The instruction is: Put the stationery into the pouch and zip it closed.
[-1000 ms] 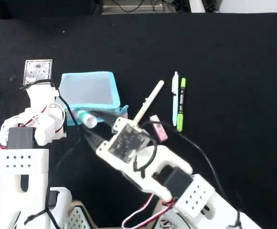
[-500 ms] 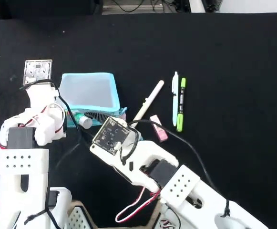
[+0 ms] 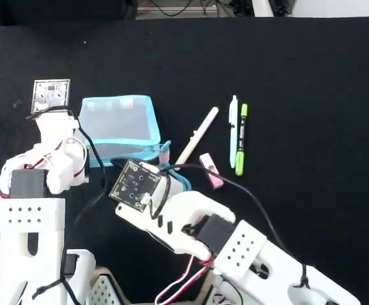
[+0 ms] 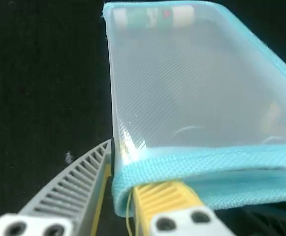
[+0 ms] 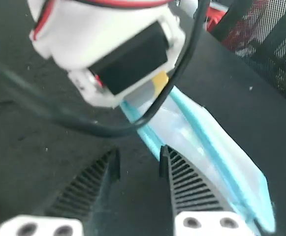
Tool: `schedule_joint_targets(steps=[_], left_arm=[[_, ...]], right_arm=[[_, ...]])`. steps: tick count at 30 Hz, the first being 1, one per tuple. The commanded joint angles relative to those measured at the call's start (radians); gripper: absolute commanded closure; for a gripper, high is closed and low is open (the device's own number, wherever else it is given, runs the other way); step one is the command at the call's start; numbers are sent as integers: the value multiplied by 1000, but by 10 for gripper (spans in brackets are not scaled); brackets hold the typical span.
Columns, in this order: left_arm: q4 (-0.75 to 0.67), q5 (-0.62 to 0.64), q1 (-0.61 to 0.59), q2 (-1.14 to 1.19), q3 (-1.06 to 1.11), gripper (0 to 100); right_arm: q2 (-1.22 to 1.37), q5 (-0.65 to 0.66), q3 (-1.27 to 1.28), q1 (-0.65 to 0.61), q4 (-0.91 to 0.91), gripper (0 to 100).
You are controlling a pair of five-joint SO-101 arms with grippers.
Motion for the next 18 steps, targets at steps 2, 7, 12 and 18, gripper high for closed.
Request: schedule_joint_targets(steps=[2,7,12,18], left_arm=[[-11,8,-4,-9,-21,970],[-11,8,-4,-9,-21,970],[-11,8,-4,-9,-19,970],[-11,8,-4,-9,-19,970]], right_arm=[[-163,-3,-70,20,107,883],[-395,-8,-122,170,305,893],[-437,-9,-186,405,385,906],[-266,-166,-208,626,345,903]])
